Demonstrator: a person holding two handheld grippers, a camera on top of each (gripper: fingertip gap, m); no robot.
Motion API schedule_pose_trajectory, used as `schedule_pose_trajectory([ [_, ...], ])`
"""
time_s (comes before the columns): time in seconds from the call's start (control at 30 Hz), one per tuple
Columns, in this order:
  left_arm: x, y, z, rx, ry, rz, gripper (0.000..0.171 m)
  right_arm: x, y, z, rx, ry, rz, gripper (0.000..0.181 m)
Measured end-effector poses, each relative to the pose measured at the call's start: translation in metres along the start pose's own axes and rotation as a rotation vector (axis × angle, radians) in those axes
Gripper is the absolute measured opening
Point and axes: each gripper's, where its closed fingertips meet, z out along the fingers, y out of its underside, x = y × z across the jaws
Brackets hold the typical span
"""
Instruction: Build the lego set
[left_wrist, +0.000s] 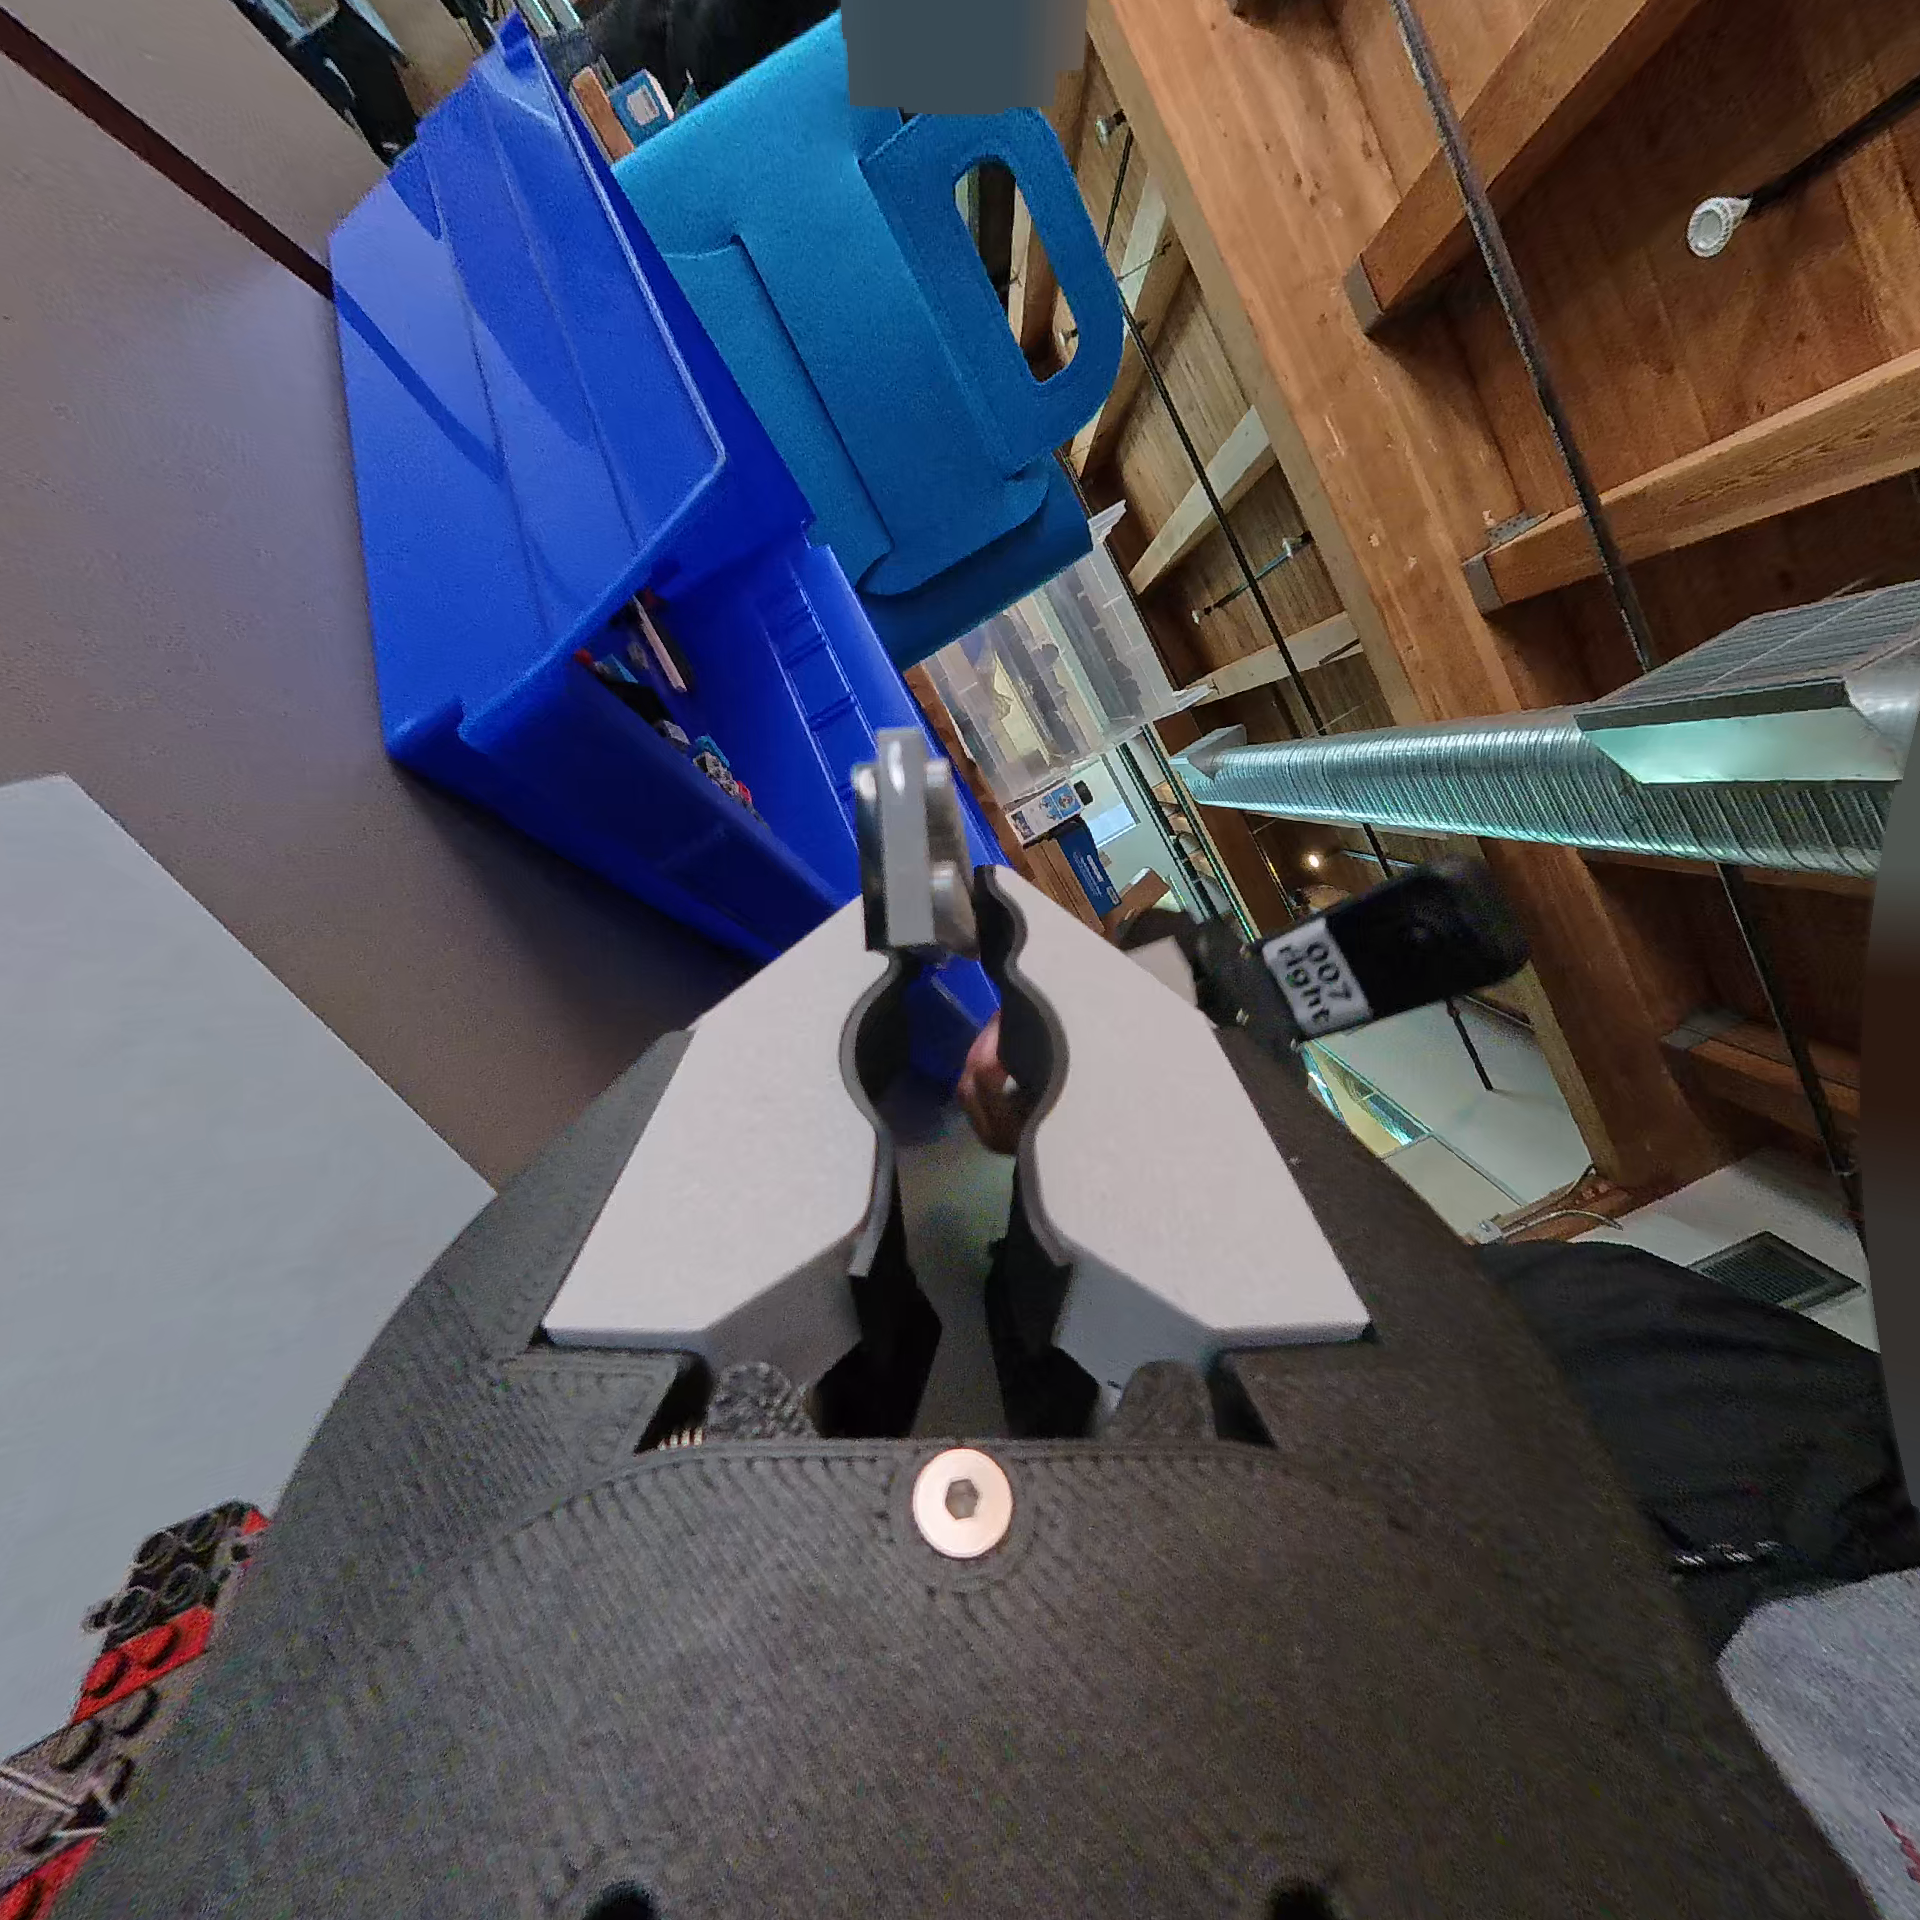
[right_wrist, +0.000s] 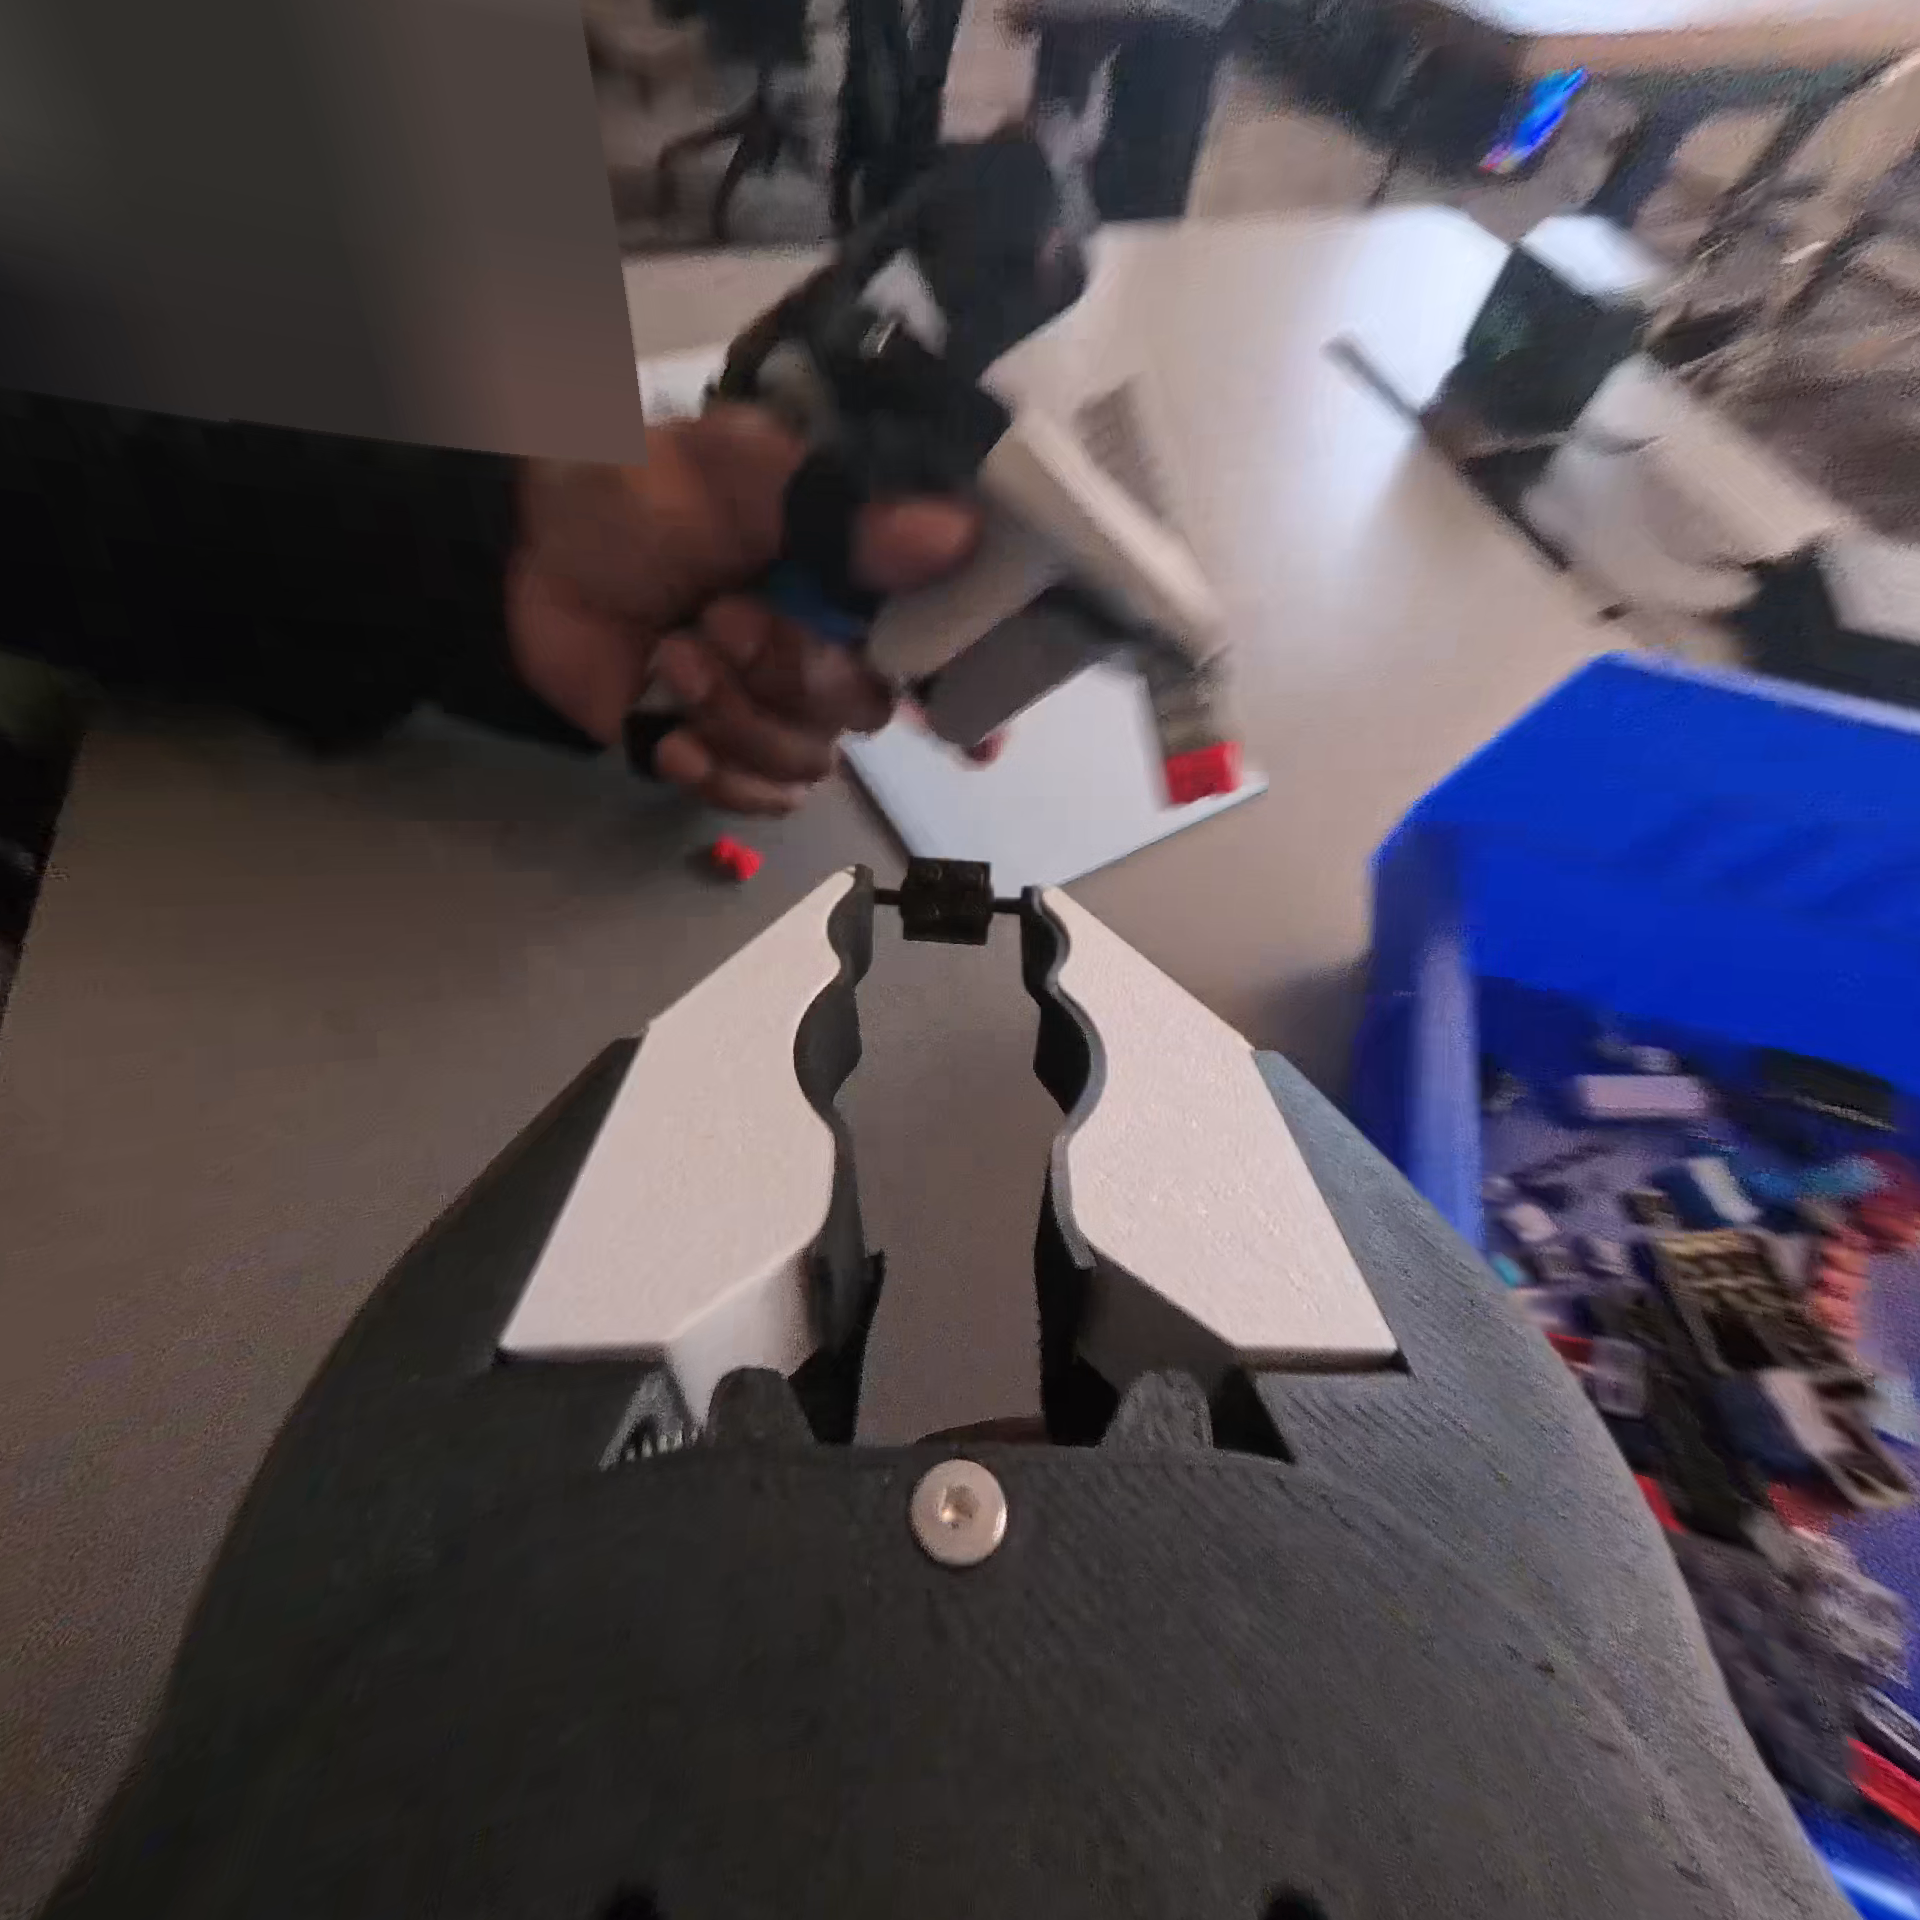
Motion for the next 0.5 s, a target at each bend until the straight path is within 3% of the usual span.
schedule_pose_trajectory([
  [0.13, -0.002, 0.016, 0.006, -0.044, -0.030, -0.052, 0.007, 0.025, -0.025, -0.023, 0.109, 0.117, -0.004, 0.031],
  [0.5, -0.005, 0.046, 0.016, -0.135, -0.059, -0.147, 0.008, 0.030, 0.006, -0.006, -0.034, 0.158, -0.093, 0.031],
])
